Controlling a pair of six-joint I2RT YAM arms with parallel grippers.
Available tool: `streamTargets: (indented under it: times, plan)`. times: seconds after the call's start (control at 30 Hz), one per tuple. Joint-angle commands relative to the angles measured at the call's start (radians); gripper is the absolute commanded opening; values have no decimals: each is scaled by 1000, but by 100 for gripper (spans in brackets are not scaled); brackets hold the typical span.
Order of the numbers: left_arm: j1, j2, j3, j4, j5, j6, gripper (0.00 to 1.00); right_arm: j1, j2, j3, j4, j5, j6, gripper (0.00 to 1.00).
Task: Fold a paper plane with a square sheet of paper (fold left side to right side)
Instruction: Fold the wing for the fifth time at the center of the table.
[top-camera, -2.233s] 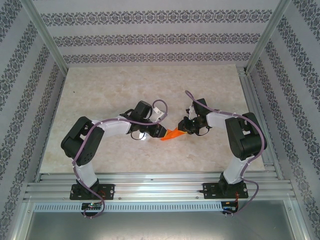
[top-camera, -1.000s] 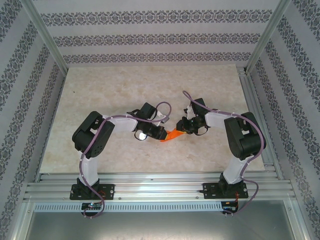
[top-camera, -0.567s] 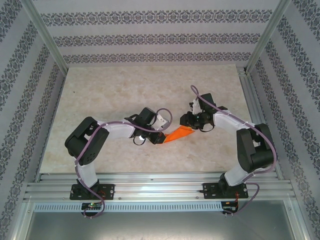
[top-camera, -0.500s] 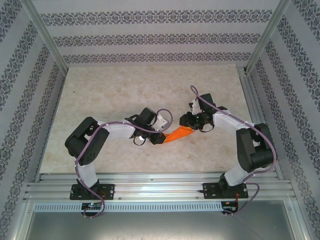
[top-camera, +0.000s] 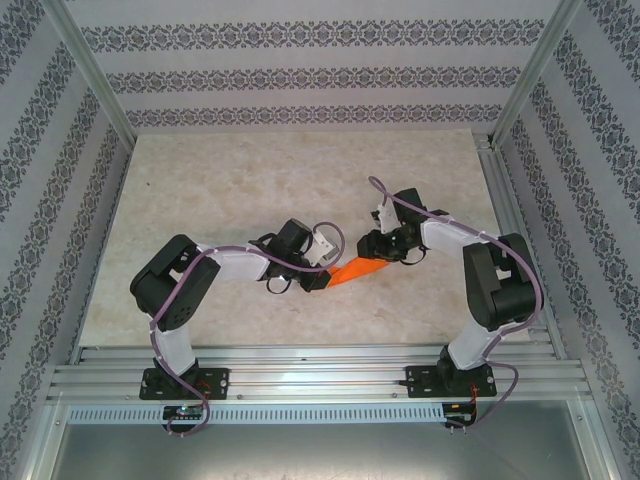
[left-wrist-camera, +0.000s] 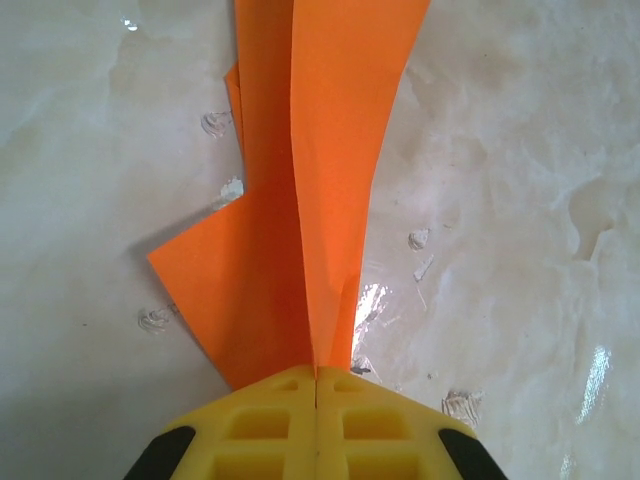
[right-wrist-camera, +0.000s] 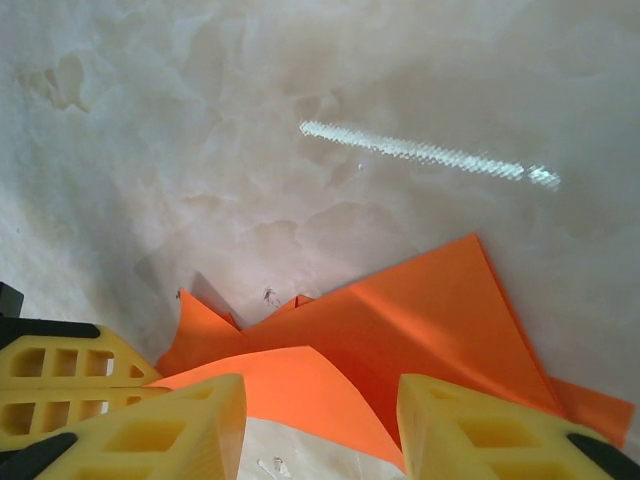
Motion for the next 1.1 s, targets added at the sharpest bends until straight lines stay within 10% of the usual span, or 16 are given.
streamTargets:
  times: [0.0, 0.67, 1.07]
  plan:
    - [-14, 8, -15, 47, -5, 24, 4, 9, 32, 9, 39, -17, -27, 44]
    - [-18, 21, -43, 56, -19, 24, 5, 22, 94, 101, -92, 42, -77, 33]
    - [-21, 37, -33, 55, -21, 17, 4, 66, -145, 25, -62, -1, 54, 30]
